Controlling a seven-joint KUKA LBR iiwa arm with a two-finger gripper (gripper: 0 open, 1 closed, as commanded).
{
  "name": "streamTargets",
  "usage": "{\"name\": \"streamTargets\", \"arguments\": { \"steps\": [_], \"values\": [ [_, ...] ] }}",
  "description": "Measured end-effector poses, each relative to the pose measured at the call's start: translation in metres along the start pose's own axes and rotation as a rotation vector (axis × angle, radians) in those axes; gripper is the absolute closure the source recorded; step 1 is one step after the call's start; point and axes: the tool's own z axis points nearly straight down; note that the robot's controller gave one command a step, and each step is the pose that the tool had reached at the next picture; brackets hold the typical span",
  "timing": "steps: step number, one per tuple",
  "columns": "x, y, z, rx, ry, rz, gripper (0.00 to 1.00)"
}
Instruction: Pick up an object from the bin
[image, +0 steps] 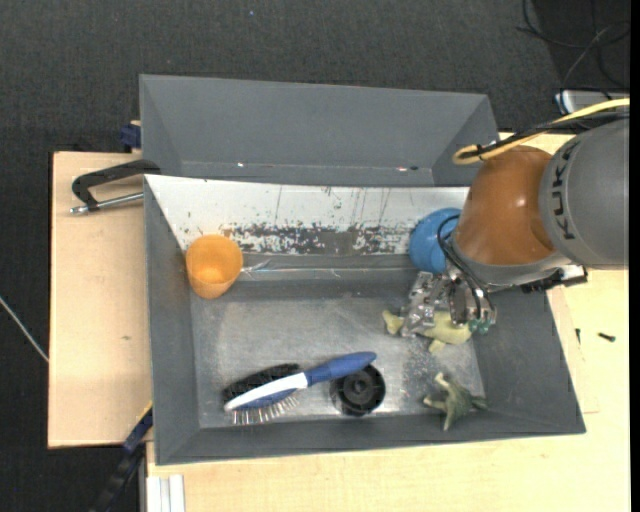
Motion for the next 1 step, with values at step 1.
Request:
{"name": "streamTargets", "arguments": {
  "steps": [1],
  "values": [
    [0.0109, 0.0150, -0.1687, -0.001, -0.014, 0.021, 1.00]
  ]
}}
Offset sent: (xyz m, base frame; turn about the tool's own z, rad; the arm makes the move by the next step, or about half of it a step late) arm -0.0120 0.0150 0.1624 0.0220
